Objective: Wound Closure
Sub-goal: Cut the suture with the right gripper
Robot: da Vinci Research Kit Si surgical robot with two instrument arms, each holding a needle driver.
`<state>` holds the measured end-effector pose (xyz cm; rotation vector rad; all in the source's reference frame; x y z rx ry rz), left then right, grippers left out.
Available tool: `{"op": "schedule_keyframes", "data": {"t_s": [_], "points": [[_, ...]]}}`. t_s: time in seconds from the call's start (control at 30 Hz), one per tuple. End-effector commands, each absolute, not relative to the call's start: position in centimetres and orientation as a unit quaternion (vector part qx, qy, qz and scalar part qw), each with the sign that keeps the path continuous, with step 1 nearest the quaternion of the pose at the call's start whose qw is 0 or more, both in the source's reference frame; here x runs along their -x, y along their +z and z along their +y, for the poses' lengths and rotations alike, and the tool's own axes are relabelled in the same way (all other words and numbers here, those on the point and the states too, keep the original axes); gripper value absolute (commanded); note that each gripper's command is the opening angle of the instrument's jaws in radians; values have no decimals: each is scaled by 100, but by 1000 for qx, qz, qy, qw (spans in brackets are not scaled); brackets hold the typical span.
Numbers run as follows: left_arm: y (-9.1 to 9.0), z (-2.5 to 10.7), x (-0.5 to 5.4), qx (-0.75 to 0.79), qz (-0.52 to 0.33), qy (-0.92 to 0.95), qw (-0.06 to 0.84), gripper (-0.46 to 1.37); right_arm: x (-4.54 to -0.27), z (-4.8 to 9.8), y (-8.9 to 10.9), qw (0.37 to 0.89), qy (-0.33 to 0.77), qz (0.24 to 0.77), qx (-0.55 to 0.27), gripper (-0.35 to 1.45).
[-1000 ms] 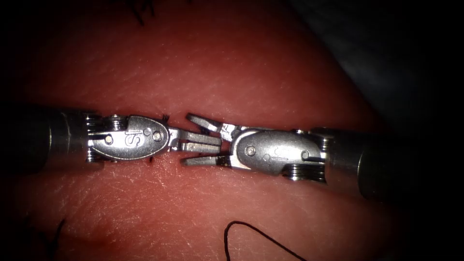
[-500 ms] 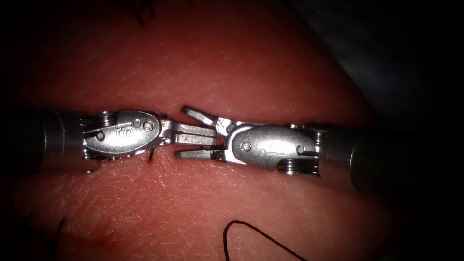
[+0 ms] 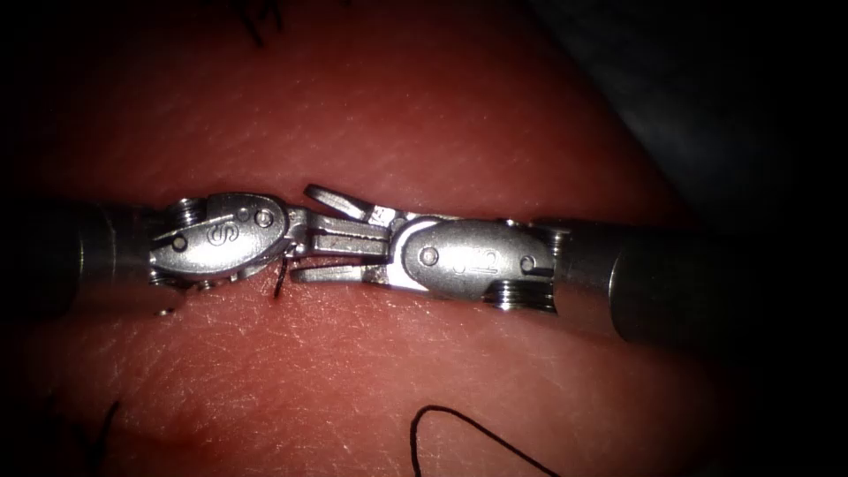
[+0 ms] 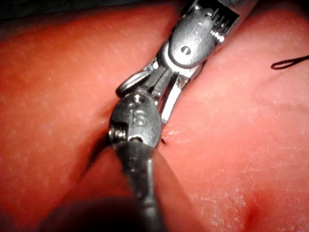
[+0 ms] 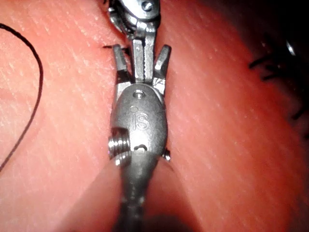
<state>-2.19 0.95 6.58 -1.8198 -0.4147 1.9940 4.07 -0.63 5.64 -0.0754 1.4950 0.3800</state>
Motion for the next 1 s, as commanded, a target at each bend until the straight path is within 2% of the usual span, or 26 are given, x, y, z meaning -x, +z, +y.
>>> {"op": "schedule_keyframes", "data": {"t_s": [0.03, 0.47, 0.5, 0.53, 0.63, 1.0], "points": [[657, 95, 218, 653, -155, 713, 201, -35, -408, -64, 565, 717, 171, 675, 33, 106], [656, 98, 215, 668, -159, 693, 218, -35, -415, -72, 575, 717, 171, 675, 37, 106], [656, 99, 215, 669, -159, 693, 218, -35, -415, -72, 576, 717, 171, 675, 37, 100], [655, 99, 215, 669, -159, 693, 218, -35, -414, -73, 577, 717, 170, 676, 37, 81], [654, 97, 215, 668, -161, 693, 220, -35, -412, -76, 577, 722, 164, 672, 29, -35], [652, 92, 215, 668, -163, 692, 218, -35, -404, -80, 567, 710, 176, 680, 50, -35]]}}
